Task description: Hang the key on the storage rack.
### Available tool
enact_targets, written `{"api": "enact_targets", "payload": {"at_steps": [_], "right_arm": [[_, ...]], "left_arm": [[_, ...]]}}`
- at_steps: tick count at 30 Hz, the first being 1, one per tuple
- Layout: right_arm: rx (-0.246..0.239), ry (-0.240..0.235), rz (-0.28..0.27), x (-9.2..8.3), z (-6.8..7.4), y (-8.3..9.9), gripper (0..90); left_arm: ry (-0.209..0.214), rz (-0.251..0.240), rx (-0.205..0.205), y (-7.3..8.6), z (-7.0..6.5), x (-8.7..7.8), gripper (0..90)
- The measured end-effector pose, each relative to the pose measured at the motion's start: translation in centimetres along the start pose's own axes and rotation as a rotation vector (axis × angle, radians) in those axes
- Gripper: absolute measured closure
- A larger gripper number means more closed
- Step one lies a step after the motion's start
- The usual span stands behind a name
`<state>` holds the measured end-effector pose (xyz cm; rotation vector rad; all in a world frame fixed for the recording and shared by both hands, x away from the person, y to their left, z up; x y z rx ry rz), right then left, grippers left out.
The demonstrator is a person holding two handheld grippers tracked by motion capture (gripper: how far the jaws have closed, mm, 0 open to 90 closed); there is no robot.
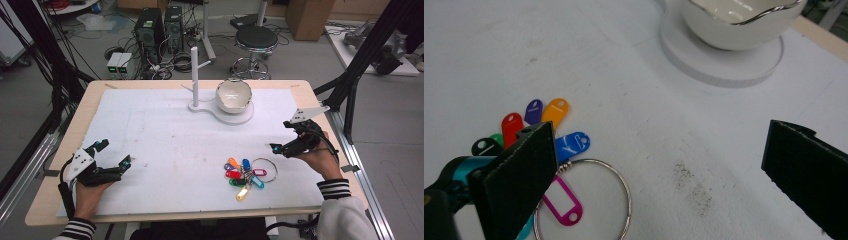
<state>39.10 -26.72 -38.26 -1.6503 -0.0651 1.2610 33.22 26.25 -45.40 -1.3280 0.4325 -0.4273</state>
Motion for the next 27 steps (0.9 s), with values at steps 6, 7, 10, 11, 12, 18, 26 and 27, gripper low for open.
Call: {"api": "enact_targets", "payload": {"at_steps": [6,7,10,11,12,18,26,27], "right_arm": [[-0.053,-0.019,0.116,1.4,0.5,0.2,1.1],[-0.058,-0.021,0.127,1.6,0.5,0.3,1.1],[-0.085,-0.036,0.172,2.3,0.7,0.4,1.1],[-0.084,-0.04,0.191,2.4,0.8,0.5,1.1],[-0.084,-0.04,0.191,2.4,0.8,0.5,1.1],[-0.127,-0.045,0.296,3.8,0.7,1.1,1.1],[-0.178,-0.056,0.394,5.2,0.7,1.9,4.6],[-0.183,-0.053,0.412,5.3,0.7,2.0,4.9]], "left_arm": [[0.001,0.001,0.001,0.0,0.0,0.0,3.0],[0.001,0.0,0.001,0.0,0.0,0.0,3.0],[0.0,0.001,0.001,0.0,0.0,0.0,3.0],[0.001,0.001,0.0,0.0,0.0,0.0,3.0],[0.0,0.001,0.001,0.0,0.0,0.0,3.0],[0.001,0.001,0.001,0.0,0.0,0.0,3.0],[0.001,0.001,0.002,0.0,0.0,0.0,3.0],[0.001,0.001,0.002,0.0,0.0,0.0,3.0]]}}
Point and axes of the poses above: each handheld gripper's, and its own axes: x roughly forward along the jaws, y roughly out of its underside, z roughly to its left, the point moved 6 cm from there along x, roughly forward along the jaws, and after that the axes turned 9 degrees about x, right-handed, at the moved point
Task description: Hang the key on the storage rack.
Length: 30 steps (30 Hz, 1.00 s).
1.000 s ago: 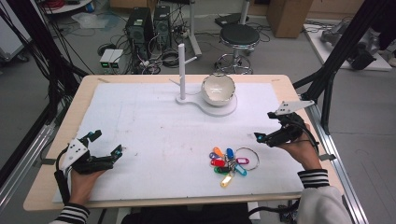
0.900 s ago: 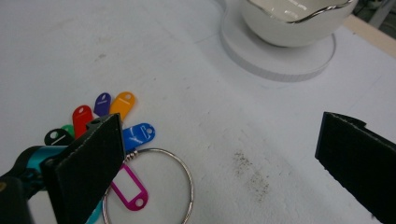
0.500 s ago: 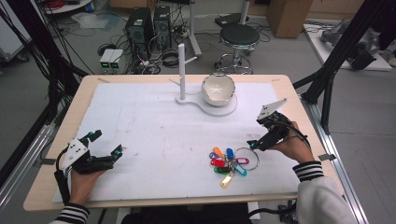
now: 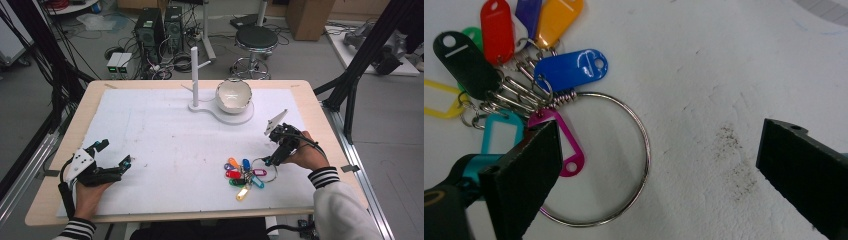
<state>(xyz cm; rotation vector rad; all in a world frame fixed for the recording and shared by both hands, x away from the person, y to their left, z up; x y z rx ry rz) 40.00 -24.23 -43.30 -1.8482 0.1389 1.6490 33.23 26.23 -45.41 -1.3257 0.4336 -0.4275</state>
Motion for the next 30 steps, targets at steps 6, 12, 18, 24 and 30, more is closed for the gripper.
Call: {"api": "enact_targets", "payload": {"at_steps": [6,12,18,24,30], "right_arm": [[-0.031,0.013,0.079,0.9,0.0,0.3,11.3],[-0.039,0.009,0.133,1.5,0.0,0.6,16.7],[-0.053,0.016,0.167,1.6,0.0,0.7,25.9],[-0.065,0.019,0.215,2.0,0.1,0.8,34.9],[-0.059,0.039,0.256,2.1,0.1,0.5,44.3]], "left_arm": [[-0.001,0.002,0.001,0.0,0.0,0.0,3.0],[-0.001,0.002,0.001,0.0,0.0,0.0,3.0],[0.0,0.004,0.006,0.0,-0.1,0.0,3.0],[-0.001,0.006,0.006,0.0,-0.1,0.0,3.0],[-0.002,0.007,0.006,0.0,-0.1,0.1,3.0]]}}
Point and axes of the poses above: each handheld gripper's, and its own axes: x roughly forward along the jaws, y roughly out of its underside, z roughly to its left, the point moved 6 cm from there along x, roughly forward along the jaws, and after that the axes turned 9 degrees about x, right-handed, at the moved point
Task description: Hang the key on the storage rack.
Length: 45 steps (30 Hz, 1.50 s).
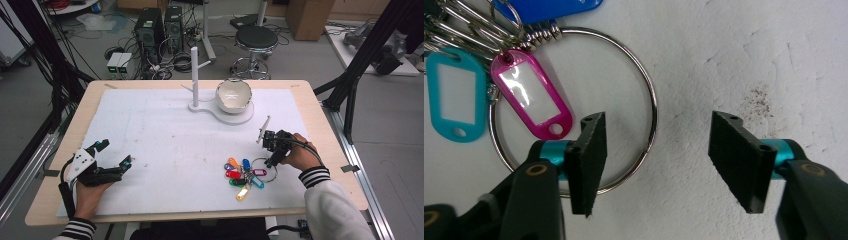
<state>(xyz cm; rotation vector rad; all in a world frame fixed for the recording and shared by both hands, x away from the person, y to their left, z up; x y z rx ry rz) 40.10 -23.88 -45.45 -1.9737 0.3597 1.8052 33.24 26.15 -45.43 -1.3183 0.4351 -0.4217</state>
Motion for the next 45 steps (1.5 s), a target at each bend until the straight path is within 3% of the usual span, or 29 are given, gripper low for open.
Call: {"api": "enact_targets", "payload": {"at_steps": [14,28,45], "right_arm": [[-0.021,0.004,0.04,0.5,0.0,-0.7,59.0],[0.01,-0.015,0.072,0.8,0.0,-0.7,71.6],[0.016,-0.017,0.097,1.0,-0.1,-0.7,78.6]], "left_arm": [[0.0,0.0,-0.001,0.0,0.0,0.0,3.0],[0.0,0.001,0.002,0.0,0.0,0.0,3.0],[0.001,0.002,0.002,0.0,0.0,0.0,3.0]]}}
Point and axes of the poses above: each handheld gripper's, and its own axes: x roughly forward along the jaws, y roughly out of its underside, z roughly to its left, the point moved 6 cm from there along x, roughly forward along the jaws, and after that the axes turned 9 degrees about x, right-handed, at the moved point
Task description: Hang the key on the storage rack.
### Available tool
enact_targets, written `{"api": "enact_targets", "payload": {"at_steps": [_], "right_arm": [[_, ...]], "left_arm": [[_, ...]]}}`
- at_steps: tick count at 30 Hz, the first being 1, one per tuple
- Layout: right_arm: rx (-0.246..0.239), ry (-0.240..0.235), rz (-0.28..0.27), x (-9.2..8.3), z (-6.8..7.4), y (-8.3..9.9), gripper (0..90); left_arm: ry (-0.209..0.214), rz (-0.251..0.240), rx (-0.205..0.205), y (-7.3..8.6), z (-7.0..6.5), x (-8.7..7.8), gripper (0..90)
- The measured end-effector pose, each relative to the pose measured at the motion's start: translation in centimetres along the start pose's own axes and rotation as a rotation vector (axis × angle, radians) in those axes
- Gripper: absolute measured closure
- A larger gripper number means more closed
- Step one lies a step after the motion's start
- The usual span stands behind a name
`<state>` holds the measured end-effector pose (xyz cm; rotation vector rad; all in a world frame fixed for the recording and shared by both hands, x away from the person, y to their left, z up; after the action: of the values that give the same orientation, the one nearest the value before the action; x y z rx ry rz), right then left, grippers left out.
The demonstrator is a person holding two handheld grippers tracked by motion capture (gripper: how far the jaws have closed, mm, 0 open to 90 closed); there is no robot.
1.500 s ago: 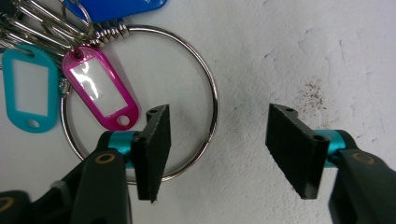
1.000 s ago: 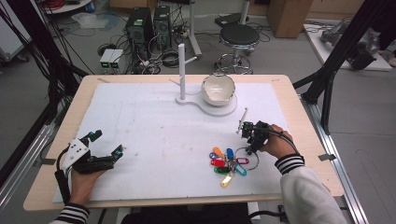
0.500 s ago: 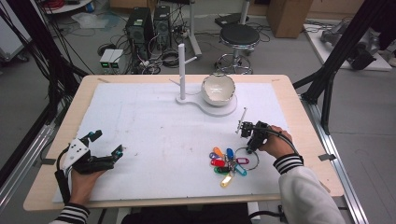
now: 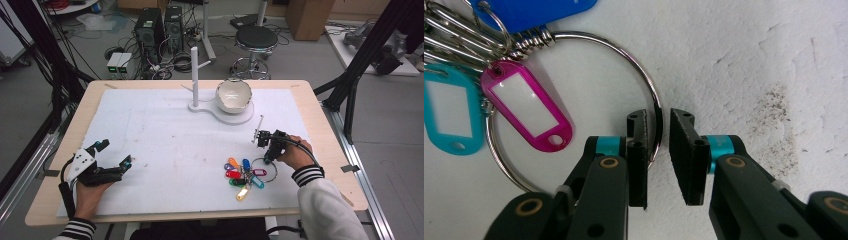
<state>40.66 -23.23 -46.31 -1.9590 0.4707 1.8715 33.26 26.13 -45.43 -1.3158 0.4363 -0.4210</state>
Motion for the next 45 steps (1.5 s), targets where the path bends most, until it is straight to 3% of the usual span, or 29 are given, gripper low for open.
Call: {"api": "enact_targets", "payload": {"at_steps": [10,11,16,19,22,30,34,35,36,39,40,42,43,45], "right_arm": [[0.03,-0.02,0.01,0.1,0.1,0.0,84.4],[0.015,-0.012,0.01,0.1,-0.1,-0.1,84.8],[0.039,0.014,0.037,0.1,0.4,-0.3,85.8],[0.05,0.022,0.022,0.1,0.4,-0.3,86.1],[0.062,-0.005,0.003,-0.3,0.5,-0.2,87.8],[0.066,-0.022,-0.093,-1.8,0.6,-0.1,88.0],[0.071,-0.066,-0.206,-3.7,0.8,-0.4,88.1],[0.071,-0.066,-0.206,-3.7,0.8,-0.4,88.1],[0.068,-0.087,-0.267,-4.7,0.9,-0.7,88.2],[0.065,-0.098,-0.315,-5.4,1.0,-1.1,88.3],[0.057,-0.116,-0.379,-6.1,1.0,-1.5,88.5],[0.058,-0.126,-0.404,-6.3,1.1,-1.7,88.6],[0.057,-0.144,-0.463,-6.8,1.1,-2.2,88.6],[0.059,-0.151,-0.48,-7.0,1.0,-2.3,88.6]], "left_arm": [[0.0,0.0,-0.001,0.0,0.0,0.0,3.0],[0.0,0.0,0.0,0.0,0.0,0.0,3.0],[0.0,0.001,-0.001,0.0,0.0,0.0,3.0],[-0.001,0.001,0.0,0.0,0.0,0.0,3.0],[-0.002,0.001,0.0,0.0,0.0,0.0,3.0],[0.0,0.002,-0.001,0.0,0.0,0.0,3.0],[-0.002,0.003,-0.002,0.0,0.0,0.0,3.0],[-0.001,0.003,-0.003,0.0,0.0,0.0,3.0],[-0.002,0.003,-0.002,0.0,0.0,0.0,3.0],[-0.002,0.003,-0.003,0.0,0.0,0.0,3.0],[-0.002,0.003,-0.002,0.0,0.0,0.0,3.0],[-0.002,0.003,-0.002,0.0,0.0,0.0,3.0],[-0.002,0.001,-0.003,0.0,0.0,0.0,3.0],[-0.001,0.003,-0.002,0.0,0.0,0.0,3.0]]}}
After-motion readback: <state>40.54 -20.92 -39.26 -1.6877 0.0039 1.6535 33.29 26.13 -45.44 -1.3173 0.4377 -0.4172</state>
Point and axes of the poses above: each handheld gripper's, and its own axes: x roughly forward along the jaws, y roughly out of its underside, z roughly to its left, the point moved 6 cm from there along x, roughly forward along the jaws, and after that the axes turned 9 degrees about x, right-handed, at the moved point
